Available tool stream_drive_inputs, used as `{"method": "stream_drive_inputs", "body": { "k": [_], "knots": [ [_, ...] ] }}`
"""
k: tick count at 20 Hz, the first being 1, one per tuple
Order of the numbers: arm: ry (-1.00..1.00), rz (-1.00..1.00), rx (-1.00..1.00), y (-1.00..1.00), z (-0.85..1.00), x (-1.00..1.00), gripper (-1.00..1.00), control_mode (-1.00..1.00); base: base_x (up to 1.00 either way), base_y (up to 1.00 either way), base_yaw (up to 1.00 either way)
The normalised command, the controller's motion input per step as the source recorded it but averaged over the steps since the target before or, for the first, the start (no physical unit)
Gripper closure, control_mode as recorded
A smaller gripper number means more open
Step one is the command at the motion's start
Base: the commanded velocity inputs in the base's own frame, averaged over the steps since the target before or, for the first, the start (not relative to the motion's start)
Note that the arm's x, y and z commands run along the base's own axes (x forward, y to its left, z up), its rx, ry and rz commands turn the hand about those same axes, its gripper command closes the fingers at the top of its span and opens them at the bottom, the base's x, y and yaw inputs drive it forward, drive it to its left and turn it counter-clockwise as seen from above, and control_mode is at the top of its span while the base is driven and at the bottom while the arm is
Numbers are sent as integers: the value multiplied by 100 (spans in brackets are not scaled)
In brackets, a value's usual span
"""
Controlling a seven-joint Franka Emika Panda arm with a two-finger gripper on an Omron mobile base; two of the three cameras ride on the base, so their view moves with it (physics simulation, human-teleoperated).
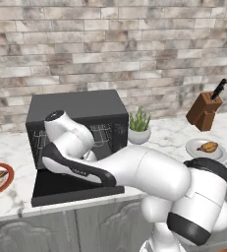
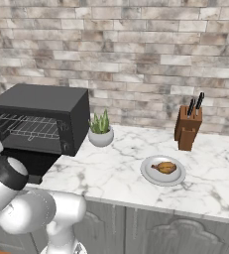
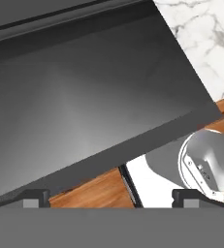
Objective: Open the toaster oven door. Place the baguette on the bottom rack in the toaster oven and place the chicken drumstick on the top rack.
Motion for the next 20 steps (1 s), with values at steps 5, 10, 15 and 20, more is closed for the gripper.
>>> {"method": "stream_drive_inputs", "body": {
  "k": [5, 10, 15, 20],
  "knots": [
    [-4, -6, -7, -8, 5, -1, -100, -100, 0, 0, 0],
    [0, 0, 5, -24, 0, 0, -100, -100, 0, 0, 0],
    [1, 0, 19, -41, 0, 1, -100, -100, 0, 0, 0],
    [0, 0, 14, -32, 0, 0, -100, -100, 0, 0, 0]
  ]
}}
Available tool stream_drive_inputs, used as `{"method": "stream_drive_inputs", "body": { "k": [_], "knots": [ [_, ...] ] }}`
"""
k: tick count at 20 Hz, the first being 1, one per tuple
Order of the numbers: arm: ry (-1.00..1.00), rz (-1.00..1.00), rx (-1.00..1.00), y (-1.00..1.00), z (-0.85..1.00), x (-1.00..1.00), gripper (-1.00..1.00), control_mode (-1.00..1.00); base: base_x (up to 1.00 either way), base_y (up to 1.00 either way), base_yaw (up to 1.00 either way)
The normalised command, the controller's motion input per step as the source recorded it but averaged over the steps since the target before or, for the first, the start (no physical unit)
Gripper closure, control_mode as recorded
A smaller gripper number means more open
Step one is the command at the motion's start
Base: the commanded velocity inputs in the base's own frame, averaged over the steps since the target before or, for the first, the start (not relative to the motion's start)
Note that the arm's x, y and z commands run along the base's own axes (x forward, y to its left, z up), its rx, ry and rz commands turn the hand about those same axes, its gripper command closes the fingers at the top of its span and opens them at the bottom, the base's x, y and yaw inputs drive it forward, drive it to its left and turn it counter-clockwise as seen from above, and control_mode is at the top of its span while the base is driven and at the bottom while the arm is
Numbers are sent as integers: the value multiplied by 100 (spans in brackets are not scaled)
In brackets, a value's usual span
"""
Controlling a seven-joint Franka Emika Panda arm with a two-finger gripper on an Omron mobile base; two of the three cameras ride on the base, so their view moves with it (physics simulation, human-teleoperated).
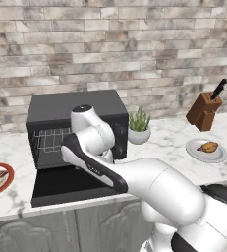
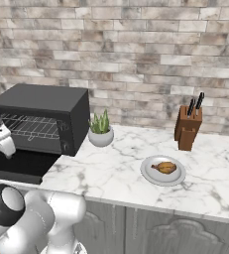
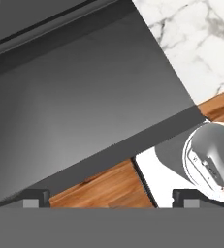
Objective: Open the toaster oven door. Place the baguette on the bottom rack in the toaster oven and place the chicken drumstick on the top rack.
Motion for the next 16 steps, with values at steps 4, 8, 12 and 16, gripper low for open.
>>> {"method": "stream_drive_inputs", "body": {
  "k": [4, 8, 12, 16],
  "knots": [
    [0, 0, 11, -28, 0, 1, -100, -100, 0, 0, 0],
    [0, 0, 9, -23, 0, 4, -100, -100, 0, 0, 0],
    [0, 0, 7, -18, 0, 4, -100, -100, 0, 0, 0],
    [2, 0, 3, -10, 0, 10, -100, -100, 0, 0, 0]
  ]
}}
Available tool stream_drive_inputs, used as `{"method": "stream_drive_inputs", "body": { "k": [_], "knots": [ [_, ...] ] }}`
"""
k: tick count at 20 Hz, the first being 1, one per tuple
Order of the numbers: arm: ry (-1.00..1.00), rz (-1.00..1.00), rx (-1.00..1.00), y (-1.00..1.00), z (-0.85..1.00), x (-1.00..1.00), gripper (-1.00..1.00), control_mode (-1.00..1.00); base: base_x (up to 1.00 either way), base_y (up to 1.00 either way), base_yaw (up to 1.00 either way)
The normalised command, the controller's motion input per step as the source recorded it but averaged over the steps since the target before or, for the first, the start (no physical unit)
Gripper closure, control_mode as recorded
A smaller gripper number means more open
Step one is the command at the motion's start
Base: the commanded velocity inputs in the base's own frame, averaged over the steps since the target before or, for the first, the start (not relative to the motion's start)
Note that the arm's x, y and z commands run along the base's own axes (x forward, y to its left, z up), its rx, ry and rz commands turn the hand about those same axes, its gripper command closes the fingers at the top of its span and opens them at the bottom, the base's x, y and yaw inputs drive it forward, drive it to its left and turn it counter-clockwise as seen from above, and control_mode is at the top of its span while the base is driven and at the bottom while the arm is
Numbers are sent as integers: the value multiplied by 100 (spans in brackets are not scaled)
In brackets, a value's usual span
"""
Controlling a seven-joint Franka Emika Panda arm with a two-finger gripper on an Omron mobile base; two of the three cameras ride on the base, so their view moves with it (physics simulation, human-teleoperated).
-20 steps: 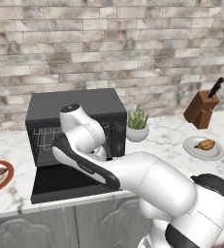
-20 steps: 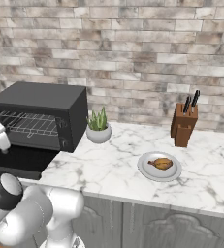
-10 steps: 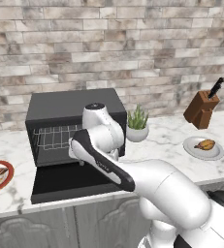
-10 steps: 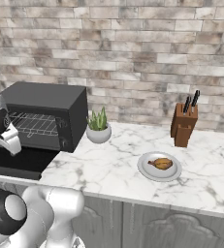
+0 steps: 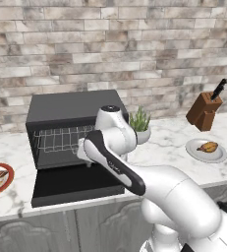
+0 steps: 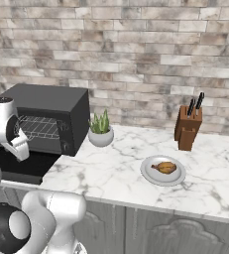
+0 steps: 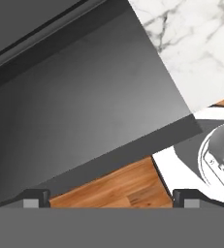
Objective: Open the toaster oven door. Place the baguette on the bottom rack in the toaster oven and place the chicken drumstick on the top rack.
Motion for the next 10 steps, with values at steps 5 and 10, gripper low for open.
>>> {"method": "stream_drive_inputs", "body": {
  "k": [5, 10],
  "knots": [
    [6, 0, 0, -4, 0, 18, -100, -100, 0, 0, 0],
    [6, 0, 0, -1, 0, 19, -100, -100, 0, 0, 0]
  ]
}}
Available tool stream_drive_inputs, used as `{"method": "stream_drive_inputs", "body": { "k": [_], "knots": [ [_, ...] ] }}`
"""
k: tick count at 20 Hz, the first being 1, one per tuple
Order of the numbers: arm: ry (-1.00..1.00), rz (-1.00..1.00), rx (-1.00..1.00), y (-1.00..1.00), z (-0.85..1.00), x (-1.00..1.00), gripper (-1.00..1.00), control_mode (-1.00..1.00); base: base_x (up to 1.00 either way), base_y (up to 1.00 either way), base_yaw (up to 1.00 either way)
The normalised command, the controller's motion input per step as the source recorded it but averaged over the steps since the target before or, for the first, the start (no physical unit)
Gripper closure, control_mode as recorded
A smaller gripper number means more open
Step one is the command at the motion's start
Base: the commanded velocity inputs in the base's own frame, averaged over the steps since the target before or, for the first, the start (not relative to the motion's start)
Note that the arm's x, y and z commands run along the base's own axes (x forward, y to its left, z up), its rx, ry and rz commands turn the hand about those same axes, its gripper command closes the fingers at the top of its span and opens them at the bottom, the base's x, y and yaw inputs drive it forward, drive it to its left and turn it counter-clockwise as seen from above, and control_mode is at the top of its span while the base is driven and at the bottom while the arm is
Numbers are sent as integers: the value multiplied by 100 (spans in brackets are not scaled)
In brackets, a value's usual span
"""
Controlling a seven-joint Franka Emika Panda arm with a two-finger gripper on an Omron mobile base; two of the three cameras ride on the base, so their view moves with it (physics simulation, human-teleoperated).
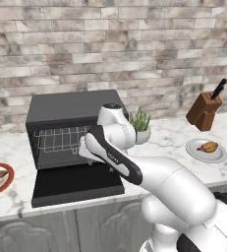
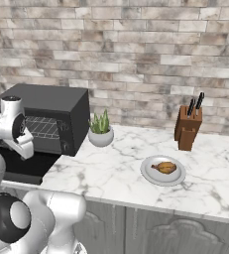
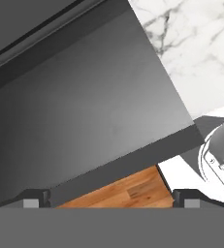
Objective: Open the toaster oven door. Place the baguette on the bottom rack in the toaster oven and place the chicken drumstick on the top rack.
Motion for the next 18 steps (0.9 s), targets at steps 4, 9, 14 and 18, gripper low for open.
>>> {"method": "stream_drive_inputs", "body": {
  "k": [4, 9, 14, 18],
  "knots": [
    [5, 0, 0, 0, 0, 19, -100, -100, 0, 0, 0],
    [6, 0, 0, -2, 0, 17, -100, -100, 0, 0, 0],
    [2, 0, 0, 0, 0, 11, -100, -100, 0, 0, 0],
    [2, 0, 0, 0, 0, 6, -100, -100, 0, 0, 0]
  ]
}}
